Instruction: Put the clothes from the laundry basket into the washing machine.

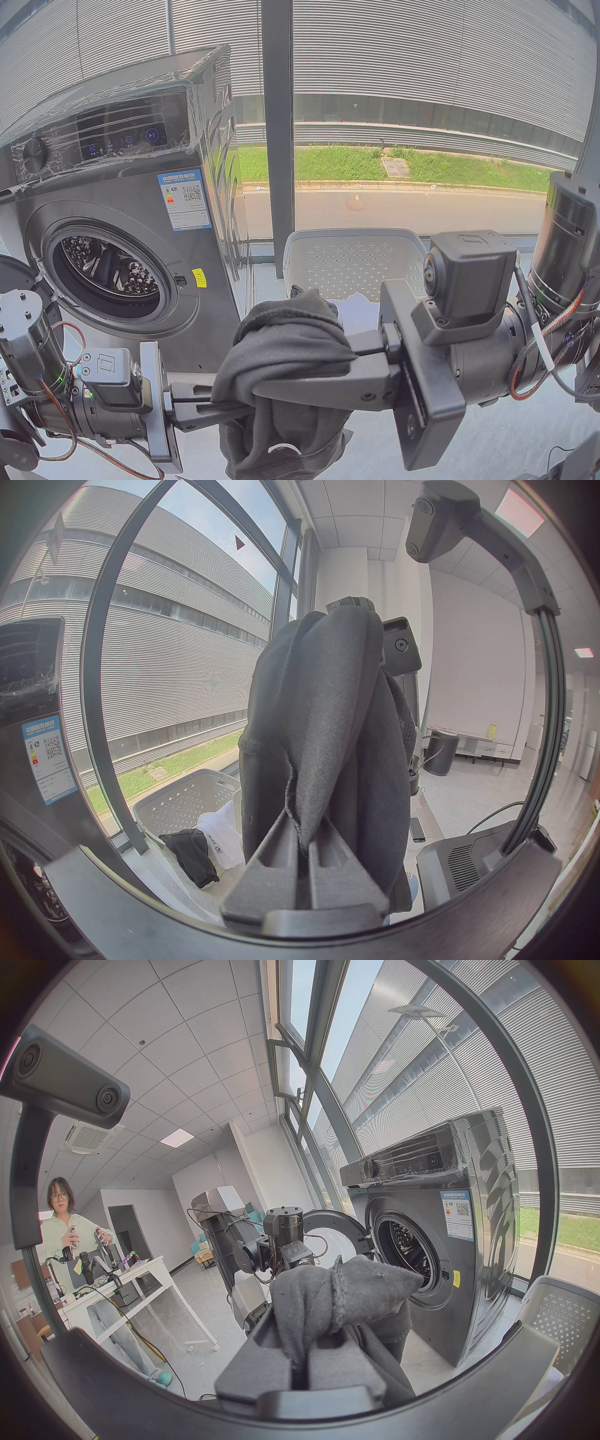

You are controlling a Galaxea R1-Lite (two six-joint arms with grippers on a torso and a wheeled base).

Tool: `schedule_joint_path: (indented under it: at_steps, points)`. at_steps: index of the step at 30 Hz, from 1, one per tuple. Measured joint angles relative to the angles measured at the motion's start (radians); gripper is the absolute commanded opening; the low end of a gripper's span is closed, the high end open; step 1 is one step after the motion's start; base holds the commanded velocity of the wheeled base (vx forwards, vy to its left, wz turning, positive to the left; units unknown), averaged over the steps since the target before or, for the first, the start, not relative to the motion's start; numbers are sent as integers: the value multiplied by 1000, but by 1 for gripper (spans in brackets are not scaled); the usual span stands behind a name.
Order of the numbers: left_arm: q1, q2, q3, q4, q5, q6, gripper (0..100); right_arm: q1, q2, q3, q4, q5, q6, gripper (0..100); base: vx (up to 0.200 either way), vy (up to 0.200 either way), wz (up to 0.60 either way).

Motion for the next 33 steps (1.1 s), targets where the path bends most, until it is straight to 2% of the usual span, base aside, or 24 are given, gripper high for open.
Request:
schedule_joint_path:
  at_steps: [9,10,25,33]
  points:
    - [8,-6,-8,1,-3,0,0,0,-1,-1,-1,0,0,0,0,0,0]
    - [9,-6,-12,2,-5,0,100,0,-1,-2,-1,0,0,0,0,0,0]
    - [0,12,-28,-15,-4,0,100,3,4,-21,0,1,0,0,0,0,0]
    - [0,17,-28,-24,-3,0,100,37,9,-29,0,0,0,0,0,0,0]
